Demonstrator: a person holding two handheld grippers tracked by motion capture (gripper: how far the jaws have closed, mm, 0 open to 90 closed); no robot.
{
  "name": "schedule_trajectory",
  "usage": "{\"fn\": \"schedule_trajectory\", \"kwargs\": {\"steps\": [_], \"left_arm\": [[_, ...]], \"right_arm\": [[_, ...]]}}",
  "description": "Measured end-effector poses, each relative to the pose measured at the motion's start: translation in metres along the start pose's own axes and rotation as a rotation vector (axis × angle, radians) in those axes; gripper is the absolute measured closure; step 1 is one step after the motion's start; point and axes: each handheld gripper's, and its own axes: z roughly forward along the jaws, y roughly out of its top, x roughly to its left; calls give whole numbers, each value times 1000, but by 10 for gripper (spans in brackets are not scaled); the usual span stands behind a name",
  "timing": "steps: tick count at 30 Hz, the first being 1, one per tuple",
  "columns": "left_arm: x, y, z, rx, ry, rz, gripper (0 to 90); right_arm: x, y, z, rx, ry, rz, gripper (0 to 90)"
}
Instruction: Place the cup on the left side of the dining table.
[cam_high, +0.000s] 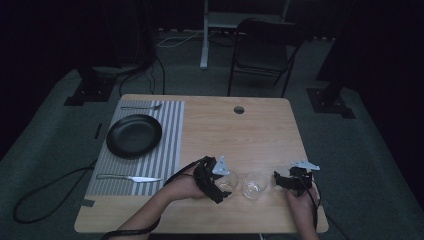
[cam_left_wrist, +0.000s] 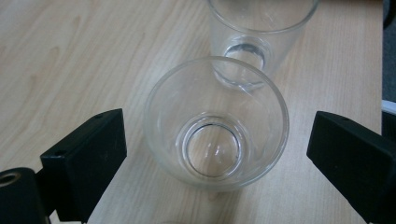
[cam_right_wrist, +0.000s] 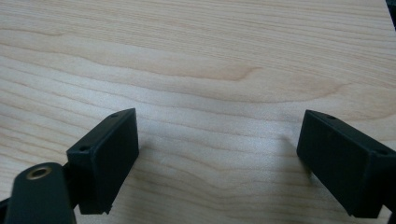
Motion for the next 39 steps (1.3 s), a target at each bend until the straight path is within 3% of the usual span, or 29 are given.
{"fn": "schedule_trajectory", "kwargs": {"steps": [22,29,33,39], "left_arm": [[1,16,23,162,-25,-3,53],[-1,18,25,181,-18,3,53],[-1,19,28,205,1,-3,168],[1,23,29,235,4,-22,179]], "right_arm": [[0,0,0,0,0,0,124],[0,0,0,0,0,0,124],[0,0,0,0,0,0,124],[0,0,0,0,0,0,124]]}}
